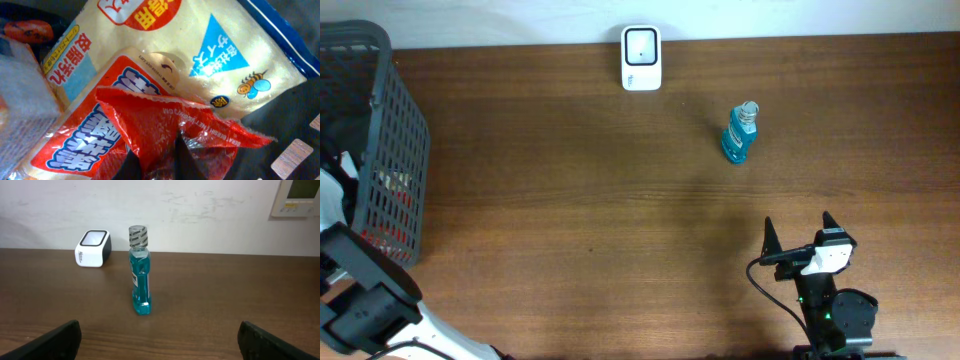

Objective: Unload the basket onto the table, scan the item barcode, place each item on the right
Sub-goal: 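Move the red snack bag from basket to scanner with left gripper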

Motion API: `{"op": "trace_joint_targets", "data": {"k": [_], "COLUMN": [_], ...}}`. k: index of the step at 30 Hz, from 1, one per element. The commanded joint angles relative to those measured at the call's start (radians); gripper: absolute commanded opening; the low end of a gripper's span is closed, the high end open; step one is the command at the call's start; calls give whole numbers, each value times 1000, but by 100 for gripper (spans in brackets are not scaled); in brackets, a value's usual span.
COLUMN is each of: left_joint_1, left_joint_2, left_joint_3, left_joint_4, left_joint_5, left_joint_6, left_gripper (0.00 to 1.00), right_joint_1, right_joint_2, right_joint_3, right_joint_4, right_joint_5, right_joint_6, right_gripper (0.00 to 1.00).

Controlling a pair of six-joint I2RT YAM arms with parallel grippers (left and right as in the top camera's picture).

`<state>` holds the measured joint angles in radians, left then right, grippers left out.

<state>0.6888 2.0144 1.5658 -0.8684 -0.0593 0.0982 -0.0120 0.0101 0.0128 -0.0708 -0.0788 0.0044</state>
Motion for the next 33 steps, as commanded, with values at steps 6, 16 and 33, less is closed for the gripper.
{"op": "trace_joint_targets", "data": {"k": [6, 16, 33], "left_joint_1": [2, -484, -1212], "left_joint_2": [-240, -610, 181], "left_joint_3": [367, 371, 235], "left_joint_4": [-135, 39, 210], "left_joint_5": [145, 654, 130], "left_joint_6": [-160, -288, -780], "left_gripper": [0, 0, 57], "right_joint_1": [5, 5, 5], "right_joint_2": [-6, -6, -6], "right_joint_3": [-7, -7, -7], "right_joint_4": [-2, -2, -2], "right_joint_5": [1, 1, 1], "right_joint_6": [11, 11, 11], "right_gripper": [98, 99, 99]}}
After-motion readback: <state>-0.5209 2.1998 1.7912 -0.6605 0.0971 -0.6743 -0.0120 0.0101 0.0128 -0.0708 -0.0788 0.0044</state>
